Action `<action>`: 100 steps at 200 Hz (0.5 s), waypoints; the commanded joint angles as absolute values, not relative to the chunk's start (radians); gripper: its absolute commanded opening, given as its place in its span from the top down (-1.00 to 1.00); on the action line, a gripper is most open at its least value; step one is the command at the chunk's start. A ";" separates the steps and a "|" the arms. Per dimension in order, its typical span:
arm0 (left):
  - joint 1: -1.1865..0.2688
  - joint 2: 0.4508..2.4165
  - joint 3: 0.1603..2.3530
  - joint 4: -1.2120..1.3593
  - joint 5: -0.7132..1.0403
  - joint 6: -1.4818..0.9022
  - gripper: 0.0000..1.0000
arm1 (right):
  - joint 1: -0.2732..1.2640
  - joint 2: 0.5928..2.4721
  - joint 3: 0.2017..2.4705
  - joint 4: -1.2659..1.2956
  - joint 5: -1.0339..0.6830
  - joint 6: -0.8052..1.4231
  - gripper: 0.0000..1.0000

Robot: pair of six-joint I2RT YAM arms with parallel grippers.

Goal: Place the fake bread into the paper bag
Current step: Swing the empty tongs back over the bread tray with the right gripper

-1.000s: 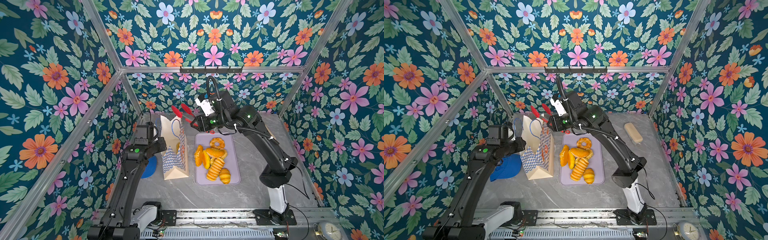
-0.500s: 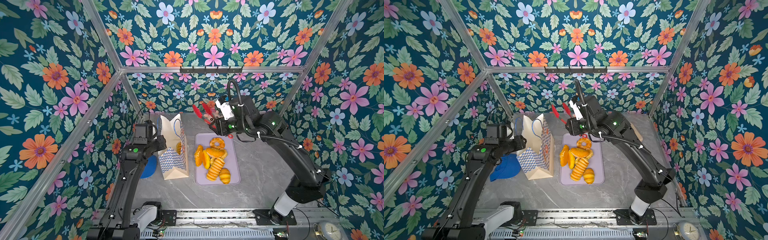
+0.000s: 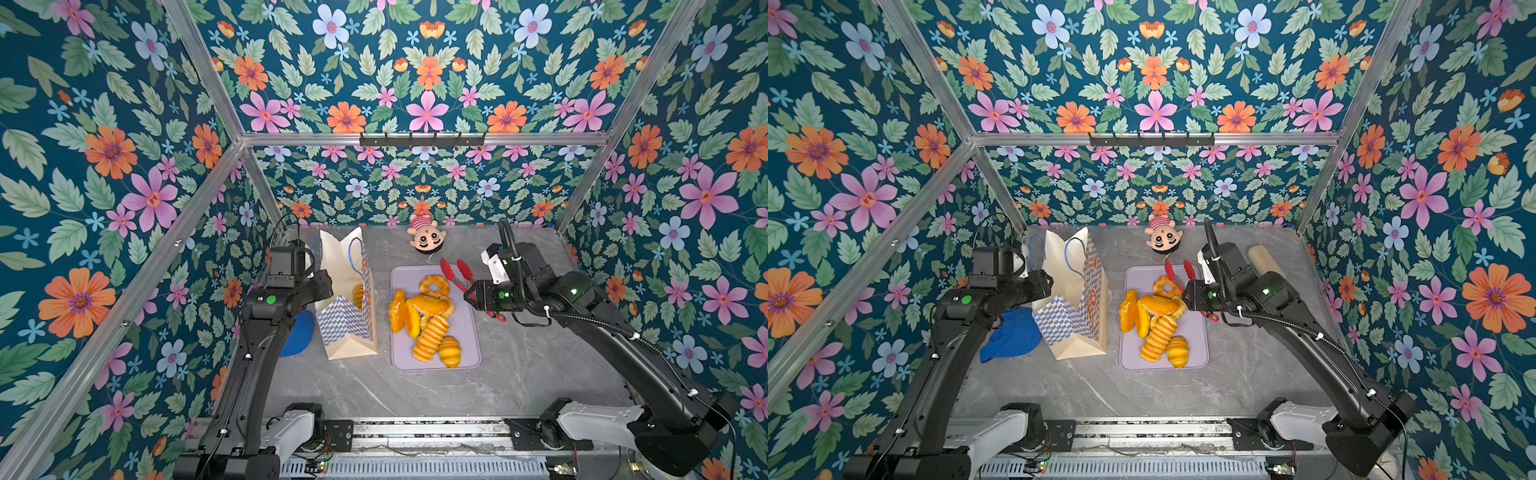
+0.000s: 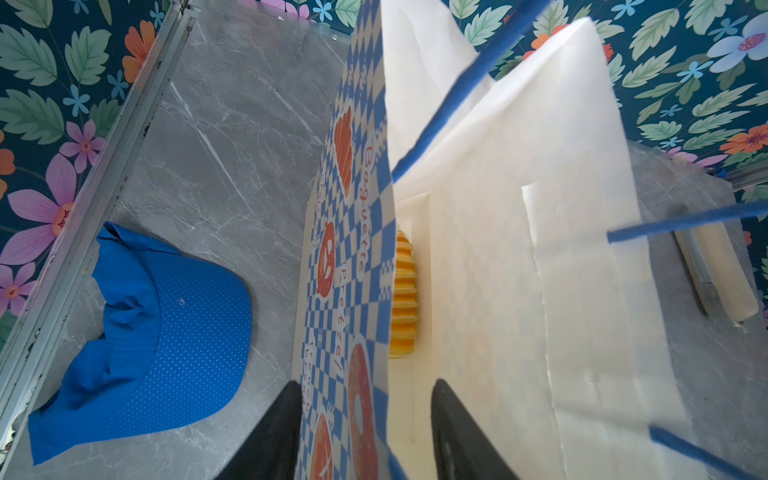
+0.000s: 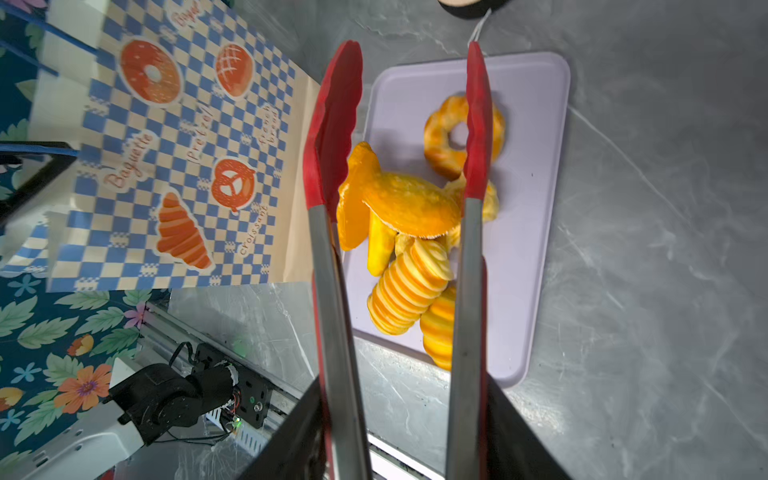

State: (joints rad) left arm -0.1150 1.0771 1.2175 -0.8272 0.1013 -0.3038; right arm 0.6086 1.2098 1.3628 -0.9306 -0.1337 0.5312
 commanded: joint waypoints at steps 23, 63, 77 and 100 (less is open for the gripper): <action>-0.114 1.082 1.216 -0.829 0.099 -0.292 -0.04 | 0.589 1.159 1.229 -0.828 -0.229 0.643 -0.07; -0.113 1.080 1.214 -0.830 0.099 -0.290 -0.04 | 0.575 1.129 1.127 -0.779 -0.276 0.710 -0.08; -0.114 1.079 1.211 -0.828 0.100 -0.290 -0.04 | 0.571 1.125 1.096 -0.756 -0.296 0.732 -0.08; -0.114 1.081 1.207 -0.828 0.100 -0.288 -0.03 | 0.569 1.121 1.057 -0.719 -0.323 0.760 -0.08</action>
